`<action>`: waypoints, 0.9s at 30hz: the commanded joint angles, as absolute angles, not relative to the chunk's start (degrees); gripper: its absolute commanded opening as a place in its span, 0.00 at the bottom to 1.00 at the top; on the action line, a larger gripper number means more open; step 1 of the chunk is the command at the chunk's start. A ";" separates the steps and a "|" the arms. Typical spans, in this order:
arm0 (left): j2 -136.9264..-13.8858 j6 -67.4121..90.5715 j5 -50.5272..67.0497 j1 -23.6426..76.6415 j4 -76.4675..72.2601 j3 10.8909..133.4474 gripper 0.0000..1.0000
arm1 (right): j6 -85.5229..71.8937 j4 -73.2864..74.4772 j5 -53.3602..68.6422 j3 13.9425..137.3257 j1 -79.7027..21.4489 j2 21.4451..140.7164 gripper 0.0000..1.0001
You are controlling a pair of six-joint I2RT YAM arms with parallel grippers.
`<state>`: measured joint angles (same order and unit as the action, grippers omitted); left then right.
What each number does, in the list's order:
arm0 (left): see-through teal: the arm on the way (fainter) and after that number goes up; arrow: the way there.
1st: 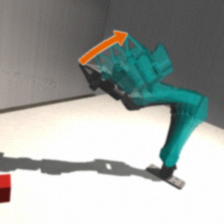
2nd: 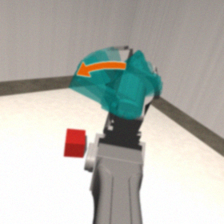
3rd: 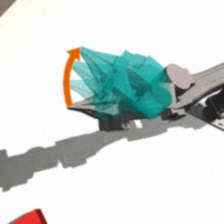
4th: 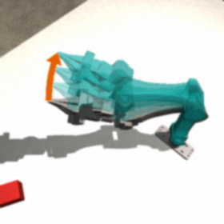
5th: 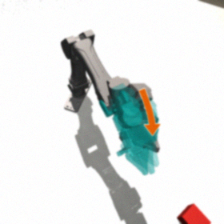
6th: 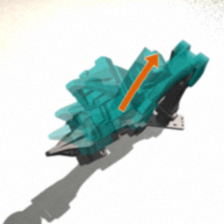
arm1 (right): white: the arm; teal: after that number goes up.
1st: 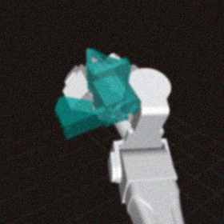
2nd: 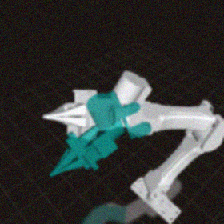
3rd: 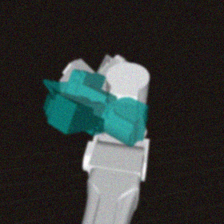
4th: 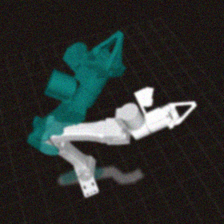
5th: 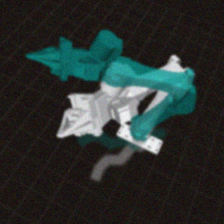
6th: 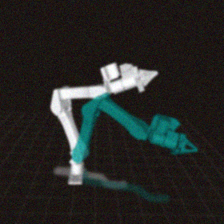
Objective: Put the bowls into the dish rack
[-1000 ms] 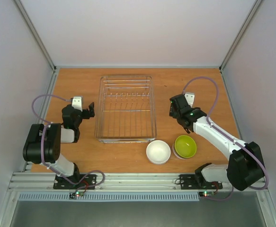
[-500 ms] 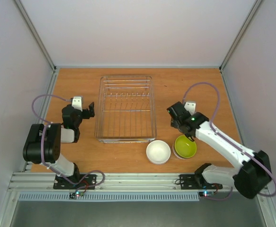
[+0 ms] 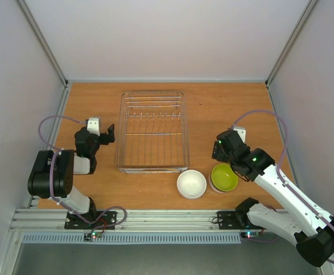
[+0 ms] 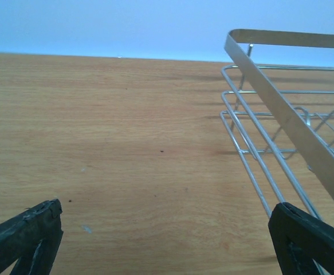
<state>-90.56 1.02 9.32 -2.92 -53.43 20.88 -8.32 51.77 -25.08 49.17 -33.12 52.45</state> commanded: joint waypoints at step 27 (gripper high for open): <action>-67.95 -9.72 49.13 -2.90 -17.81 24.99 0.70 | -13.05 54.29 -8.23 42.84 -34.72 47.18 0.50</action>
